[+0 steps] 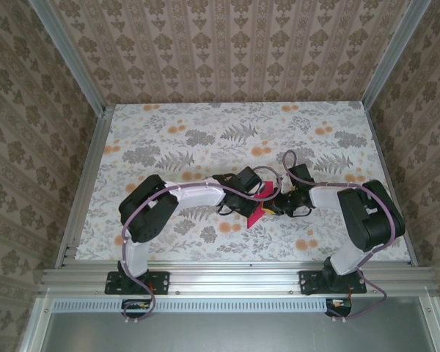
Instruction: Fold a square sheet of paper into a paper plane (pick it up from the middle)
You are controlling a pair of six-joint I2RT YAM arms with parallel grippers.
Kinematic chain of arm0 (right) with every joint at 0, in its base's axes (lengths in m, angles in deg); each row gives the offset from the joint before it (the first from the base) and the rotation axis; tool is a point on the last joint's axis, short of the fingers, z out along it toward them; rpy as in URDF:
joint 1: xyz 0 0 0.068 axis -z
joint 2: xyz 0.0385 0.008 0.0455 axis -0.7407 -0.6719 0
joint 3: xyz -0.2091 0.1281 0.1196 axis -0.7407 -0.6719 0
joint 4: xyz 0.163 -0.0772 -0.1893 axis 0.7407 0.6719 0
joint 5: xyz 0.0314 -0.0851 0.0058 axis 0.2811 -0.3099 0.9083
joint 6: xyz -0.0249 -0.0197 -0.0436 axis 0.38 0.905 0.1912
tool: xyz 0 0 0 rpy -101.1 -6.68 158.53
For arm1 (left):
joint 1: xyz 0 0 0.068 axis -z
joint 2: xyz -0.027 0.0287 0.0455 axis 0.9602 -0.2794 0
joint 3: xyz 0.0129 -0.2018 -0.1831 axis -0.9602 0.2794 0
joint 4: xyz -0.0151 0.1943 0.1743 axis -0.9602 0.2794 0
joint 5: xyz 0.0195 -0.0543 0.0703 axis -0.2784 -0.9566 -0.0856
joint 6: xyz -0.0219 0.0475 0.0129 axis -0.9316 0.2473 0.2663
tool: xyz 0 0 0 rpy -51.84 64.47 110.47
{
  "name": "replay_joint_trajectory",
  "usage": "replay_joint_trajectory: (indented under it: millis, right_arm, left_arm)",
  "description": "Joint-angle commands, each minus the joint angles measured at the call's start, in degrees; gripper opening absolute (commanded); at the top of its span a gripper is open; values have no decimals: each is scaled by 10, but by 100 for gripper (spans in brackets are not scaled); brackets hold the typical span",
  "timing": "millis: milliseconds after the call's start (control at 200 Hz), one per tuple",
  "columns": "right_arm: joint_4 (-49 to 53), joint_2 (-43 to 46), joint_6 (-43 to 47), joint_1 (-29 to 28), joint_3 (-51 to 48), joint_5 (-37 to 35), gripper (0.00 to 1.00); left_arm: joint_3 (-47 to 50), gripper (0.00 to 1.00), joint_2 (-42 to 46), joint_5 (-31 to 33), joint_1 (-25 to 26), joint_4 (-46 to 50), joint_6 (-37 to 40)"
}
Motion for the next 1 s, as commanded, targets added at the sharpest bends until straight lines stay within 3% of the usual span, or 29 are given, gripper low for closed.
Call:
replay_joint_trajectory:
  millis: [0,220,560,810,995]
  right_arm:
    - [37,25,11,6,1,-17,12]
    - [10,32,-1,21,6,3,11]
    - [11,-20,12,29,-16,-50,9]
    - [9,46,-7,50,-7,-10,9]
    - [-3,10,-5,52,-5,-10,9]
  left_arm:
    - [20,0,1,11,-3,32,-10]
    - [20,0,3,11,-2,31,-11]
    - [23,0,3,13,-1,32,-11]
    - [24,0,4,14,-1,33,-11]
    - [22,0,4,13,-2,33,-11]
